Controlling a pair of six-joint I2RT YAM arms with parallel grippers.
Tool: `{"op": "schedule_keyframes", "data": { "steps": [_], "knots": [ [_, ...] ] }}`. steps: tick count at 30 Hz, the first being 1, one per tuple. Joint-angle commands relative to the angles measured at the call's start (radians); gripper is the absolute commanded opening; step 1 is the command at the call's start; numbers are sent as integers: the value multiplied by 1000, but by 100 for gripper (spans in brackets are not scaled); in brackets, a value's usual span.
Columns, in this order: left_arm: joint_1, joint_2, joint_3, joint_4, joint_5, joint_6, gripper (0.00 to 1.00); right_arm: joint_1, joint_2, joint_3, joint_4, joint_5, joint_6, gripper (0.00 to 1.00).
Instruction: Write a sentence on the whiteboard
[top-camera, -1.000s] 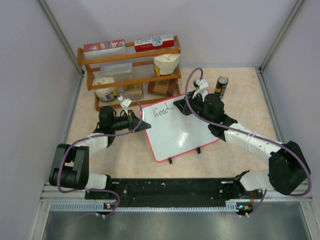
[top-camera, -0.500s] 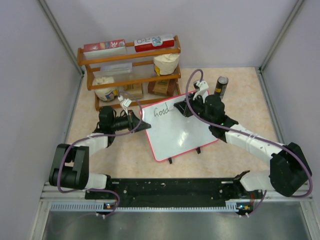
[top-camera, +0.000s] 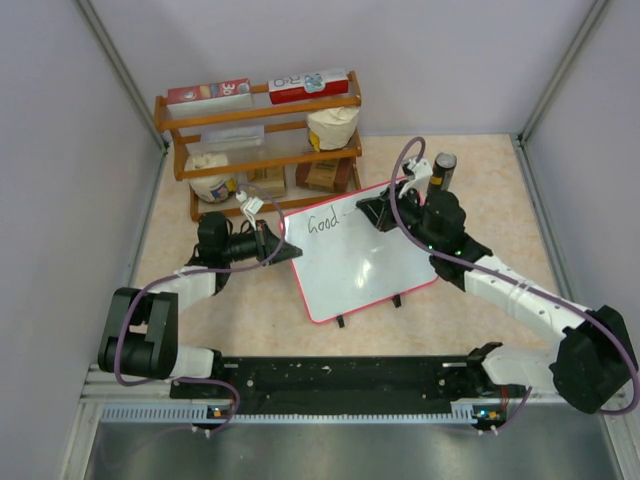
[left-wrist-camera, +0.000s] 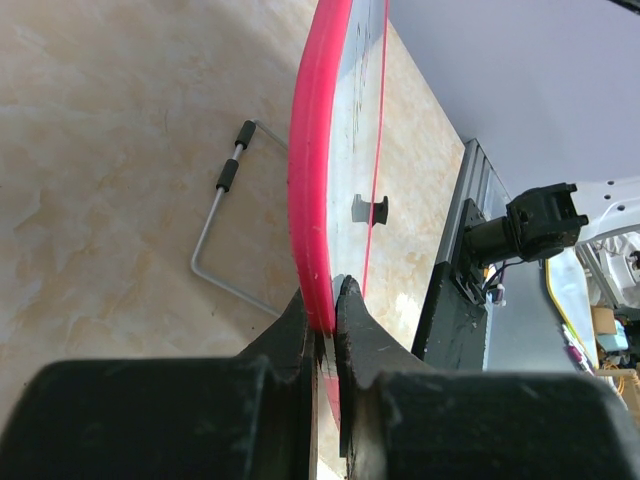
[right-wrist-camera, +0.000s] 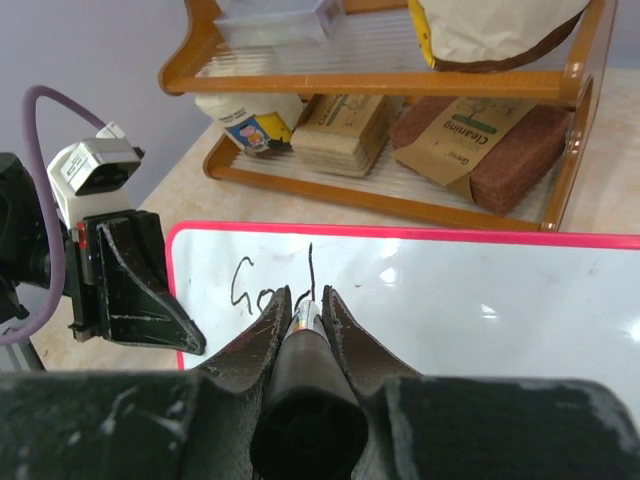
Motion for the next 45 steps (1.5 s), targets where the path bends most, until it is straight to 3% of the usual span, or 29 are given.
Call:
{"op": "schedule_keyframes", "data": {
  "steps": [1, 45],
  "knots": [
    [-40, 32, -49, -95, -26, 230, 0, -36, -50, 3, 1, -5, -4, 0],
    [-40, 31, -47, -98, -28, 230, 0, -79, -11, 35, -8, -28, -40, 0]
  ]
}}
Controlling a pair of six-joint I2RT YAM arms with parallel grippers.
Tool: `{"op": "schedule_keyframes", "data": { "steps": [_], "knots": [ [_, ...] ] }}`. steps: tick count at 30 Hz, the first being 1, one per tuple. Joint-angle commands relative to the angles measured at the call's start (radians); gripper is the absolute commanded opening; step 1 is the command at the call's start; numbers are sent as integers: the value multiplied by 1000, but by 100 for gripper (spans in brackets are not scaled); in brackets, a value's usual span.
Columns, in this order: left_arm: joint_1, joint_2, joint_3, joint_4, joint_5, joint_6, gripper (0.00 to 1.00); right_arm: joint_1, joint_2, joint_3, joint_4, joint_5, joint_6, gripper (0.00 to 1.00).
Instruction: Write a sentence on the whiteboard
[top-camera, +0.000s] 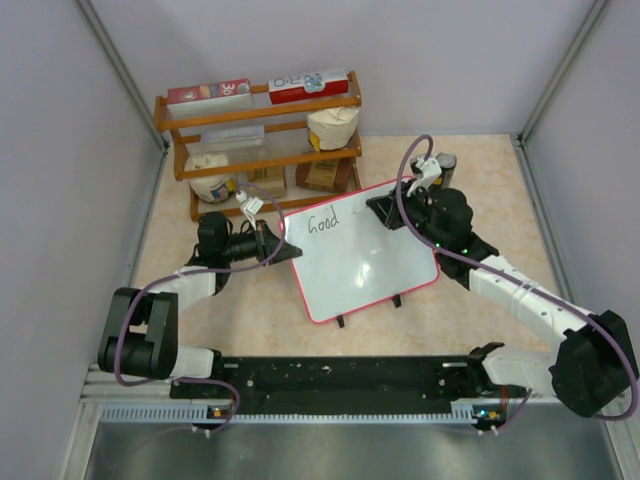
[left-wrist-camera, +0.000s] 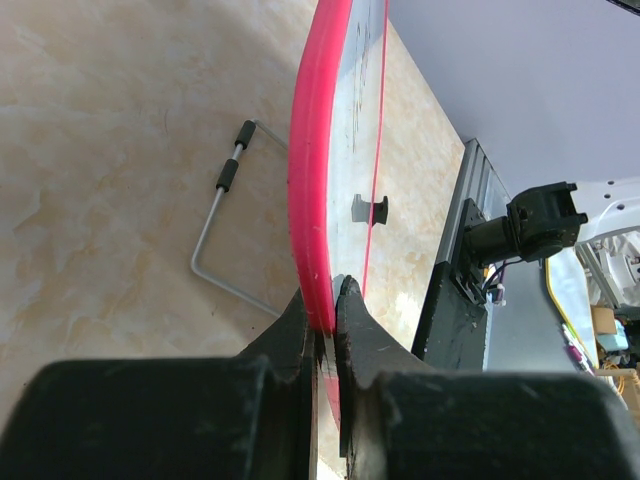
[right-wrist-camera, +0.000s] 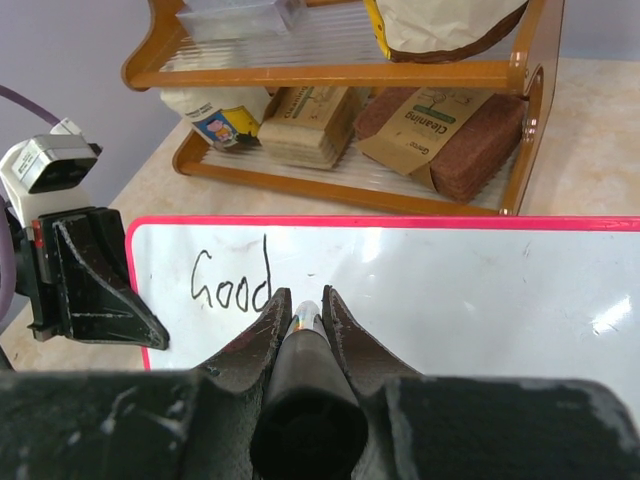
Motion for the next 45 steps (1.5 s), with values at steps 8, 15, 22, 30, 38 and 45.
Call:
{"op": "schedule_keyframes", "data": {
  "steps": [8, 15, 22, 30, 38, 45],
  "knots": [
    [-40, 32, -47, -98, -25, 230, 0, -7, 73, 80, 61, -32, 14, 0],
    [-40, 31, -45, -98, -25, 230, 0, -5, 80, 93, 75, -42, 22, 0],
    [-42, 32, -47, -98, -25, 231, 0, -2, 118, 111, 80, -49, 29, 0],
    [-42, 29, -48, -97, -25, 231, 0, 5, 123, 100, 83, -51, 29, 0],
    [-40, 26, -52, -97, -28, 231, 0, 5, 135, 85, 75, -37, 28, 0],
    [-42, 24, -53, -97, -26, 231, 0, 4, 124, 71, 52, 13, 16, 0]
  ]
}}
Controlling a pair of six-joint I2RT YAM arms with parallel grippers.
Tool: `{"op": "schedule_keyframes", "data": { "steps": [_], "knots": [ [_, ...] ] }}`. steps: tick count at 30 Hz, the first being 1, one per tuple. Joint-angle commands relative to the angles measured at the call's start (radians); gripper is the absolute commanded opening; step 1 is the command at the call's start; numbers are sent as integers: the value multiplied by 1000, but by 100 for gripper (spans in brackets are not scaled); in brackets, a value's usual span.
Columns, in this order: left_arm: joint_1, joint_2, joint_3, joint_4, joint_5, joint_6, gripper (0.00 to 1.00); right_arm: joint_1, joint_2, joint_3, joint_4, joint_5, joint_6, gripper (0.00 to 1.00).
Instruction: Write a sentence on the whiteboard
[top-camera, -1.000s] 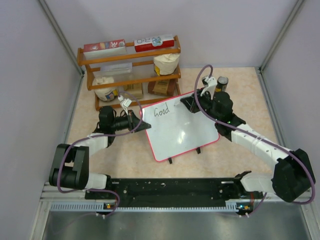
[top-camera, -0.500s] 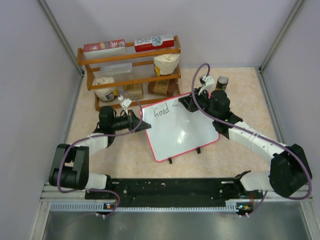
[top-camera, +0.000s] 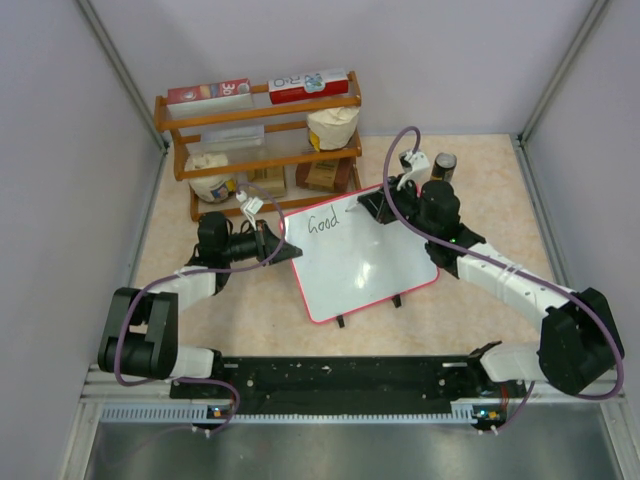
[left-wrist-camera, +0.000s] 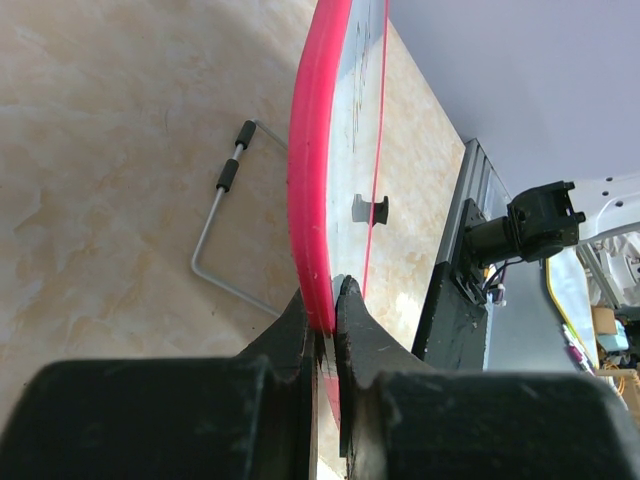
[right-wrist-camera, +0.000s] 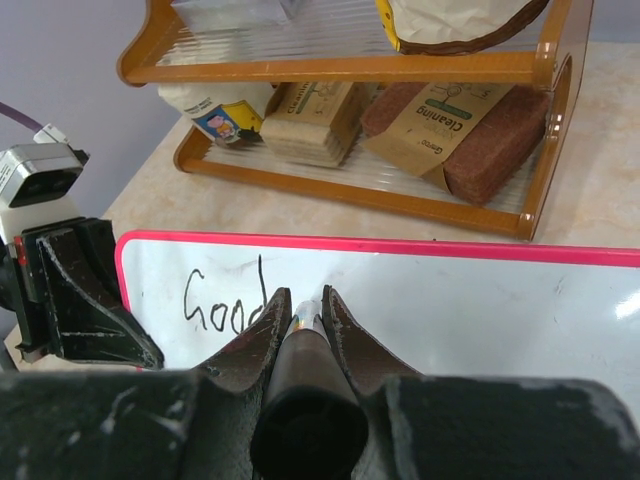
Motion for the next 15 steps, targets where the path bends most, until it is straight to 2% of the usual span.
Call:
{"op": "schedule_keyframes", "data": {
  "steps": [1, 15],
  "knots": [
    [-42, 23, -52, -97, -29, 231, 0, 1, -7, 9, 13, 46, -6, 0],
    [-42, 21, -53, -95, -31, 231, 0, 1, -40, -6, -10, 117, -20, 0]
  ]
}}
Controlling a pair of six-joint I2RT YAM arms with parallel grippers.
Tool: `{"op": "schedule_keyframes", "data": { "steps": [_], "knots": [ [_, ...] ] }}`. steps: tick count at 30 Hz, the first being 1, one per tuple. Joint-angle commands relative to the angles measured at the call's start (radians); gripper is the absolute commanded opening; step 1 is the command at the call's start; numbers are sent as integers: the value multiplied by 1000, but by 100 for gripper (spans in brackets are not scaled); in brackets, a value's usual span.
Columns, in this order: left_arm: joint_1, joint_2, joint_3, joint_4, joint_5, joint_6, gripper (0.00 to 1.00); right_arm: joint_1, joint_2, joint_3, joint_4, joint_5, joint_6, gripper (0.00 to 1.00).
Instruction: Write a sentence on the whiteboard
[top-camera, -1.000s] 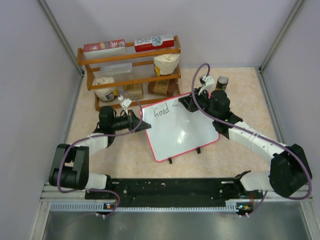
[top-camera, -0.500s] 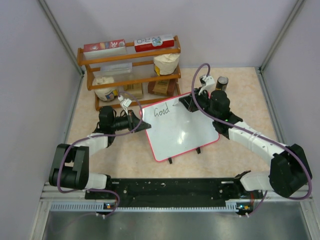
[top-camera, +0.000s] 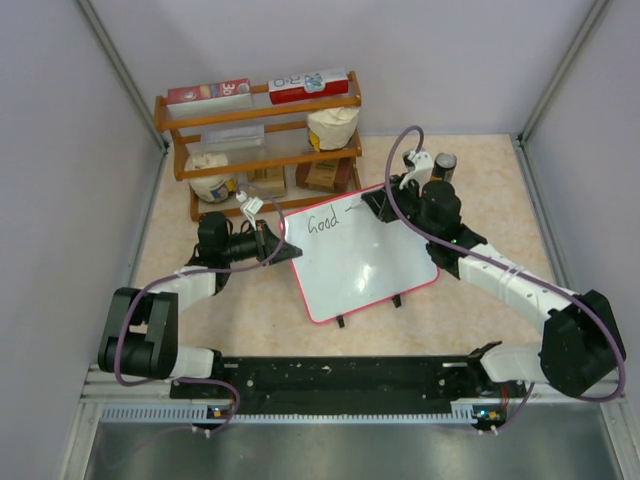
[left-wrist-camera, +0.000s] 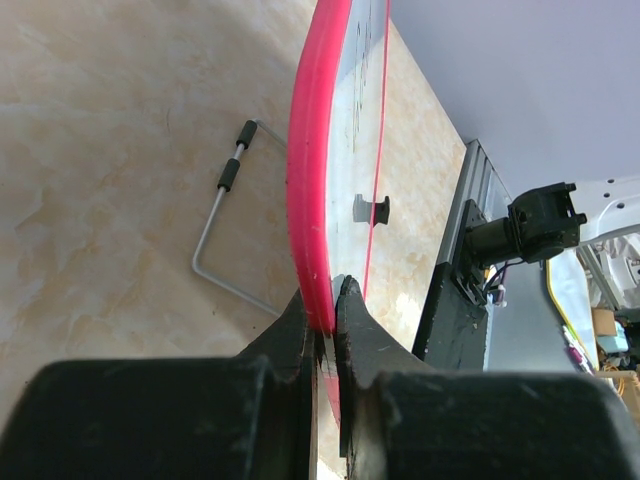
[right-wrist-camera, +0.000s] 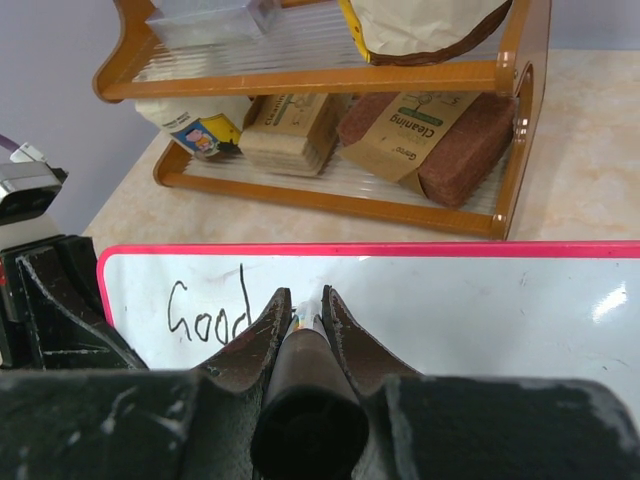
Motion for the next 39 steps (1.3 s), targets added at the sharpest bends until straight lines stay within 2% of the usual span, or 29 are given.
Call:
{"op": "schedule_keyframes", "data": {
  "steps": [1, 16, 23, 39],
  "knots": [
    [-42, 23, -53, -92, -26, 231, 0, 1, -32, -7, 3, 57, -17, 0],
    [-42, 23, -52, -92, -25, 230, 0, 1, -43, 19, 86, -47, 40, 0],
    [-42, 23, -52, -92, -25, 231, 0, 1, -5, 20, 88, -32, 41, 0],
    [-43, 24, -53, -92, -23, 232, 0, 1, -28, -12, 63, -10, 23, 0]
  ]
}}
